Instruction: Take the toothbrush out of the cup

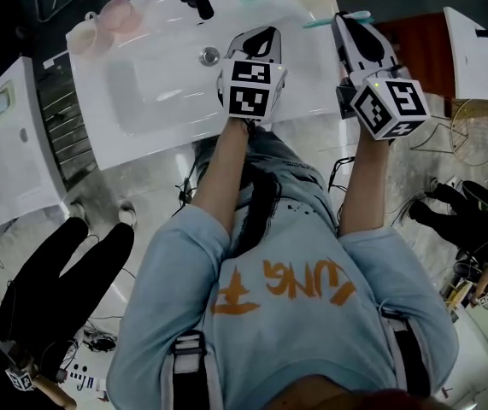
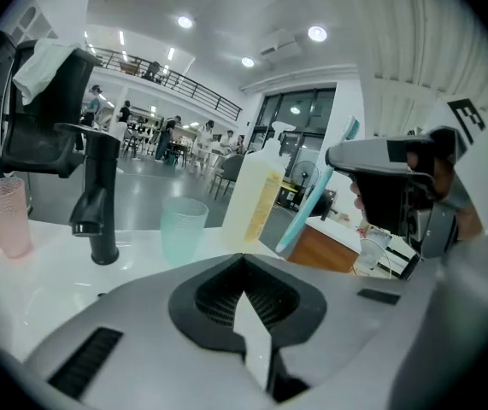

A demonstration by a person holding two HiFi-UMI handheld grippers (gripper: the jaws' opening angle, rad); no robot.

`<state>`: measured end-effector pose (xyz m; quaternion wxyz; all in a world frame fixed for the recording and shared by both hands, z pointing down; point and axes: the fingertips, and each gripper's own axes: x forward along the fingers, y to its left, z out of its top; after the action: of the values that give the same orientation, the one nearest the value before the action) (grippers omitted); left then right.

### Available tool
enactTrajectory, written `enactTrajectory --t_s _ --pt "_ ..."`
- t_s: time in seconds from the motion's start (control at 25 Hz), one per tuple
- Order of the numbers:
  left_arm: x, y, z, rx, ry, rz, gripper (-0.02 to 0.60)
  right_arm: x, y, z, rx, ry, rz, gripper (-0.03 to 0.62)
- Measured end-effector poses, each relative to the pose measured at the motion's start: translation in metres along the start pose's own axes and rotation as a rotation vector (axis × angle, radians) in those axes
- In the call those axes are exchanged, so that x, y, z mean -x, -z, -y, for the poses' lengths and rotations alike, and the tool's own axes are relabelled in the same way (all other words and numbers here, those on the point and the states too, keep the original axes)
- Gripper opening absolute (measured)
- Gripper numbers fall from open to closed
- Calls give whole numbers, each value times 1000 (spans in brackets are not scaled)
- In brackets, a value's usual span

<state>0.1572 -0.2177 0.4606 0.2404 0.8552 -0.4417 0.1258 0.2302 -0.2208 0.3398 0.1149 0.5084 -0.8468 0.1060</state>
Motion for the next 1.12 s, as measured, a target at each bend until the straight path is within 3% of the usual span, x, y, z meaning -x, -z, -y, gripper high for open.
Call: enactTrajectory --t_s 0.64,1.12 --pt "-55 33 85 -8 63 -77 8 71 70 104 -55 172 -158 49" --pt "-63 57 96 -19 31 -111 8 62 125 88 -107 7 -327 49"
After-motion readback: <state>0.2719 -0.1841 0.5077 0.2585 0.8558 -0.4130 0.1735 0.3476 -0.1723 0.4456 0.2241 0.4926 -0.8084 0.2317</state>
